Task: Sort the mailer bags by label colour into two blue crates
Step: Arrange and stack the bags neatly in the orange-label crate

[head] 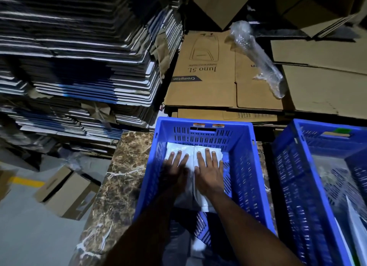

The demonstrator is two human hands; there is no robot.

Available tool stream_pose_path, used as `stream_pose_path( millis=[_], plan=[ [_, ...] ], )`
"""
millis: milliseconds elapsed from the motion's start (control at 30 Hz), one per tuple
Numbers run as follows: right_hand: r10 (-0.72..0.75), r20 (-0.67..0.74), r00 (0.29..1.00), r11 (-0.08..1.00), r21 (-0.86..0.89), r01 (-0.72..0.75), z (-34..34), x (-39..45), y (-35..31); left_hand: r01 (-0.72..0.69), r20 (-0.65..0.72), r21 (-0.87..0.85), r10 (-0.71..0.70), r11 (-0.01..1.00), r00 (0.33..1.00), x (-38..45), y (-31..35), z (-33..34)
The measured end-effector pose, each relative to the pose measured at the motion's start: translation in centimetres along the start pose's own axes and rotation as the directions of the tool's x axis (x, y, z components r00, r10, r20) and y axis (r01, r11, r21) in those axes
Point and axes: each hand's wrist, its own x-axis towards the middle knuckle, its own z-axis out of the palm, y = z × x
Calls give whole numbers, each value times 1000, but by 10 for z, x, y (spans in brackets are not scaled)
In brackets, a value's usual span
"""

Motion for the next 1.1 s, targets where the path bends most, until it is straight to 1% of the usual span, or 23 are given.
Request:
stream_pose_path(
  millis=[33, 100, 167, 200, 267, 300, 367, 433, 500, 600, 667, 733, 800, 833, 900, 967, 1100],
  plan=[
    [0, 11, 1000, 1000, 18, -1, -4, 1, 0, -1, -1, 39, 1, 999, 1000, 3, 2, -2],
    [-3, 20, 1000, 999, 41, 2, -11, -2, 0, 71, 85, 95, -79, 993, 993, 12, 9, -6],
    [10, -17, 1000, 999, 48, -9, -17, -10, -1, 147, 75, 58, -151, 987, 986, 14, 18, -9],
    [28, -42, 999, 998, 60, -26, -19, -16, -2, 163, 40, 41, -165, 986, 986, 11, 20, -9],
    [64, -74, 995, 994, 89, -57, -19, -28, -4, 146, 11, 42, -147, 988, 989, -2, 17, -3],
    [70, -69, 995, 994, 94, -63, -16, -33, -5, 119, 6, 41, -120, 992, 993, -10, 14, 0],
    [68, -38, 997, 993, 103, -64, -8, -43, -4, 87, 28, -4, -87, 996, 996, -21, 7, 4],
    [61, -36, 998, 994, 88, -57, -2, -47, -1, 109, 69, -8, -108, 994, 992, -22, -1, 7],
    [65, -13, 998, 996, 66, -64, 2, -46, -1, 112, 115, 33, -115, 993, 987, -18, -6, 11],
    [80, -6, 997, 995, 57, -80, 3, -42, -4, 117, 126, 61, -124, 991, 984, -12, -9, 16],
    [89, 17, 996, 994, 62, -90, 2, -40, -5, 139, 170, 92, -153, 986, 973, -7, 1, 7],
    [88, 37, 995, 993, 73, -90, -1, -41, -7, 130, 173, 174, -160, 976, 972, -3, 8, -5],
    [101, 62, 993, 990, 91, -106, -9, -39, -10, 137, 232, 220, -189, 966, 954, 0, 15, -19],
    [109, 73, 991, 988, 97, -116, -15, -38, -12, 156, 225, 228, -208, 961, 952, 2, 18, -23],
    [104, 61, 993, 990, 88, -109, -31, -38, -17, 138, 174, 266, -188, 954, 967, -1, 26, -34],
    [67, 18, 998, 994, 82, -68, -49, -44, -19, 80, 146, 248, -119, 965, 982, -8, 37, -48],
    [29, -45, 999, 986, 164, -21, -78, -73, -20, -1, 259, 50, -12, 999, 966, -32, 57, -75]
  ],
)
